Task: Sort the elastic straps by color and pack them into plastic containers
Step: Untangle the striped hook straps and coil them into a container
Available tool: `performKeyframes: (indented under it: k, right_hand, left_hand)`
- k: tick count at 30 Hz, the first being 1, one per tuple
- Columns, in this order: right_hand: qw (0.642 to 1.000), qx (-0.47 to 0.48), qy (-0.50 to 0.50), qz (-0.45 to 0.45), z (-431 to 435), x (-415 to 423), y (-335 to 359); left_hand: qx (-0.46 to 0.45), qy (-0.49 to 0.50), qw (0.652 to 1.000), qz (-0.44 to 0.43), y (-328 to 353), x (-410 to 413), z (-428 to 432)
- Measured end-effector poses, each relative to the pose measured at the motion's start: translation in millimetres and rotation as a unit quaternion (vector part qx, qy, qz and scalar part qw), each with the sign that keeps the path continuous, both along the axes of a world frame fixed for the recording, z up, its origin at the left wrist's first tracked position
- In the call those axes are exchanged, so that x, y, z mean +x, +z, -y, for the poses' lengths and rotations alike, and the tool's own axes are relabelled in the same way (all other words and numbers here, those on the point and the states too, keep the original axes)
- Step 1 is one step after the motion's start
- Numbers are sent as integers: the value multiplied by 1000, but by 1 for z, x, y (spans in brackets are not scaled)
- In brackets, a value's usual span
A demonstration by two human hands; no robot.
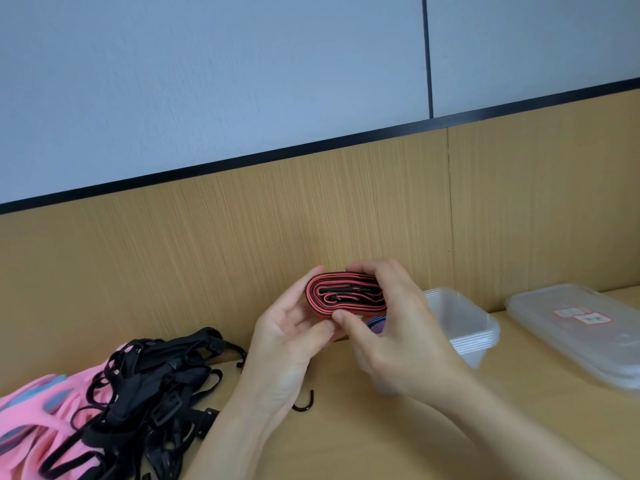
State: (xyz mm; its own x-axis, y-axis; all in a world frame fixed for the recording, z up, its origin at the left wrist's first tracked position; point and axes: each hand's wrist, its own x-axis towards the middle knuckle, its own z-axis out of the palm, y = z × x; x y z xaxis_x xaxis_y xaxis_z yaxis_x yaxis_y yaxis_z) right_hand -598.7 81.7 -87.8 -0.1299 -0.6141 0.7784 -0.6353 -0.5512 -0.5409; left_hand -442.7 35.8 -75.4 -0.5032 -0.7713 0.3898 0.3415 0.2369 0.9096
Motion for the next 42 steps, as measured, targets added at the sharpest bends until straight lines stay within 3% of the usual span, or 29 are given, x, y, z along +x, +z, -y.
performKeyframes:
  k: [6,14,35,42]
  right_hand:
    - [1000,-16,1,-11,1,1,-1]
    - [998,32,36,-29,0,0,-3]
    - [987,134,67,54,-3,-1,3]
    - [987,137,63,54,-4,-4,4]
  left_hand:
    - [68,-64,993,-77,5,4,2]
    - [48,41,997,-38,1,8,8]
    - [72,55,994,-64,-5,0,7]
    - [32,69,997,-25,-9,-3,7]
